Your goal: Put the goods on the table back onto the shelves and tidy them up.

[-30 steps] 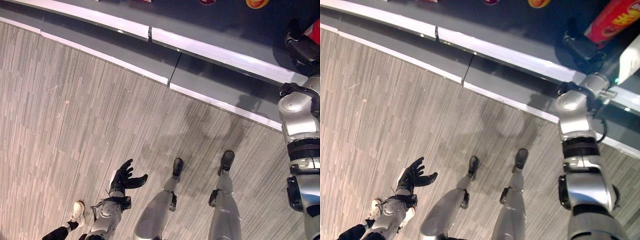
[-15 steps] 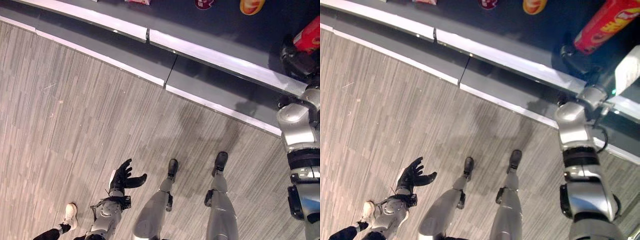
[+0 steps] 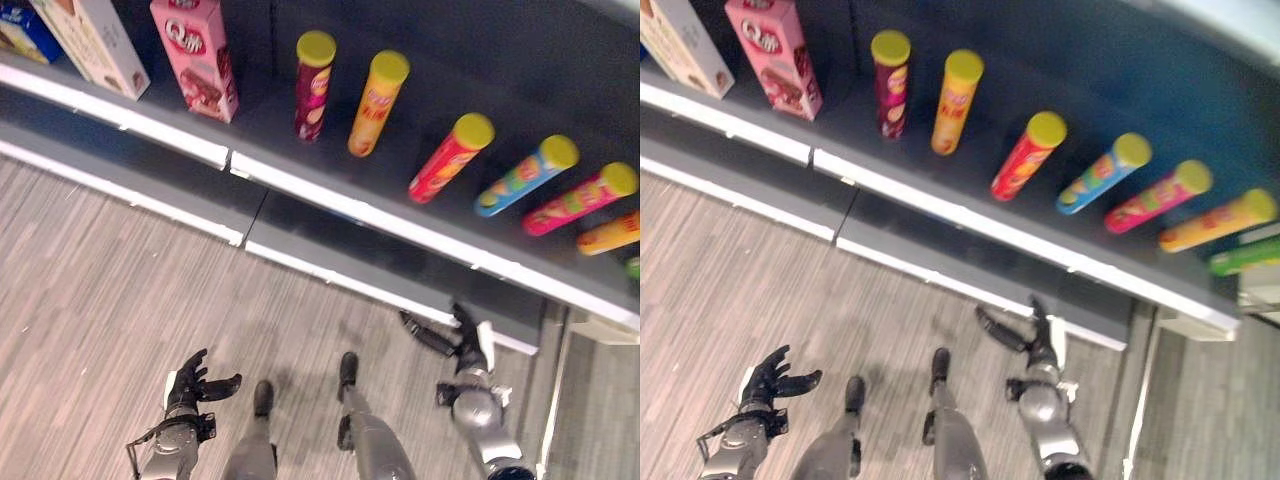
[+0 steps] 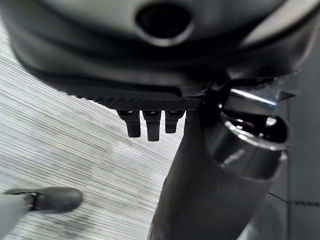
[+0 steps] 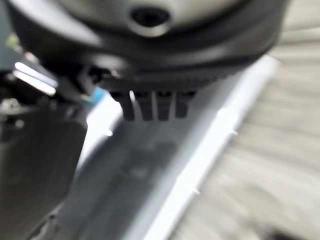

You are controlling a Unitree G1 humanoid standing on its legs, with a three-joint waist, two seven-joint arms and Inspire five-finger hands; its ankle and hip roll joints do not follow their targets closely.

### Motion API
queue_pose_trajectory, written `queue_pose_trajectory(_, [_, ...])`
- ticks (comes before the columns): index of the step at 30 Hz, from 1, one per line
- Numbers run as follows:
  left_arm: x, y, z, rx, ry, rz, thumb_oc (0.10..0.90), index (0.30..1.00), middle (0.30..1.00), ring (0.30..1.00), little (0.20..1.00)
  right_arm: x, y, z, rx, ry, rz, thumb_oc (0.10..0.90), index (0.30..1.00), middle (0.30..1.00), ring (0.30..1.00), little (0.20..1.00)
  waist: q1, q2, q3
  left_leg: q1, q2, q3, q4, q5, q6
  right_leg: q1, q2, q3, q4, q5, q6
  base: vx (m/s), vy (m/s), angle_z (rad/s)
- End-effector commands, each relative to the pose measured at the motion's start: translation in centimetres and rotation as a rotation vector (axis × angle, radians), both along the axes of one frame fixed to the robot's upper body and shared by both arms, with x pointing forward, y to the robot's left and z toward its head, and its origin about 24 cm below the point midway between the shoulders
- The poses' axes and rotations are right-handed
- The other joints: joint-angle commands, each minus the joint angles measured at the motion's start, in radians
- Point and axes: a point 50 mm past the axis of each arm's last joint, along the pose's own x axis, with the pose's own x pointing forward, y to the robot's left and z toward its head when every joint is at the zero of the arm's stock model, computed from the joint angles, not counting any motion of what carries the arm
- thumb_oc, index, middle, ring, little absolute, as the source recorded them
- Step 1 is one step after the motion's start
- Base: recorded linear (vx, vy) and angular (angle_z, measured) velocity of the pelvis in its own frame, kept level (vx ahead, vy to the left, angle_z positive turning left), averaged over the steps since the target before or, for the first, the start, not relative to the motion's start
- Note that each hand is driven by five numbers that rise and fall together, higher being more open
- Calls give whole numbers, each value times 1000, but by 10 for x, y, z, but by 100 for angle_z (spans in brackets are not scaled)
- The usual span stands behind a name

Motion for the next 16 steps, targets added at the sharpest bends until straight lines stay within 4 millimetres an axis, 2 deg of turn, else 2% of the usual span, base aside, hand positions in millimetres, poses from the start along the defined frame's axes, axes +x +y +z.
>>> queue_pose_trajectory(1, [-6, 14, 7, 57, -15, -39, 800, 900, 900, 900, 900, 28, -17, 22, 37, -107, 76, 800, 900, 900, 900, 900, 8, 78, -23, 22, 36, 3, -4, -93, -10, 31, -105, -6, 50, -15, 162, -46, 195, -25])
queue_pose_trajectory(3, [-8, 15, 3, 63, 12, -51, 800, 900, 900, 900, 900, 17, -12, 2, 60, 6, 84, 800, 900, 900, 900, 900, 2, 71, -22, 44, 25, 26, -6, -99, -2, 28, -111, -6, 55, 20, 168, -45, 143, -45])
queue_pose_trajectory(4, [-8, 15, 3, 63, 12, -51, 800, 900, 900, 900, 900, 17, -12, 2, 60, 6, 84, 800, 900, 900, 900, 900, 3, 71, -22, 45, 25, 26, -6, -99, -2, 29, -111, -6, 55, 20, 168, -72, 110, -68])
queue_pose_trajectory(5, [-11, 17, -1, 68, 46, -63, 800, 900, 900, 900, 900, 4, -10, -14, 65, 99, 93, 800, 900, 900, 900, 900, 2, 72, -20, 55, 26, 43, 3, -105, 5, 29, -115, -41, 76, 16, 165, -104, 92, -64])
queue_pose_trajectory(7, [-13, 17, -5, 69, 72, -71, 800, 900, 900, 900, 900, -6, -12, -27, 66, 179, 87, 800, 900, 900, 900, 900, 10, 84, -19, 57, 39, 67, 20, -107, 10, 49, -120, -95, 116, -34, 149, -134, 102, -65])
queue_pose_trajectory(10, [-23, 18, -12, 49, 115, -45, 800, 900, 900, 900, 900, -17, -13, -39, 61, 256, 87, 800, 900, 900, 900, 900, 40, 103, -38, 66, 62, 123, 34, -104, 14, 110, -135, -215, 199, -107, 121, -109, 69, -67])
queue_pose_trajectory(12, [-29, 17, -18, 38, 146, -31, 800, 900, 900, 900, 900, -21, -15, -42, 52, 281, 89, 800, 900, 900, 900, 900, 52, 103, -60, 69, 68, 150, 31, -97, 13, 141, -136, -257, 221, -133, 114, -42, -16, -92])
queue_pose_trajectory(13, [-37, 14, -24, 18, 180, -21, 800, 900, 900, 900, 900, -24, -16, -44, 46, 297, 90, 800, 900, 900, 900, 900, 61, 91, -87, 78, 68, 178, 22, -97, 7, 178, -125, -276, 175, -143, 111, 7, -99, -73])
queue_pose_trajectory(16, [-49, 8, -35, -26, 236, -9, 800, 900, 900, 900, 900, -29, -20, -45, 47, 306, 78, 800, 900, 900, 900, 900, 47, 88, -126, 90, 91, 203, 28, -94, -10, 205, -81, -216, 82, -141, 105, 72, -174, -66])
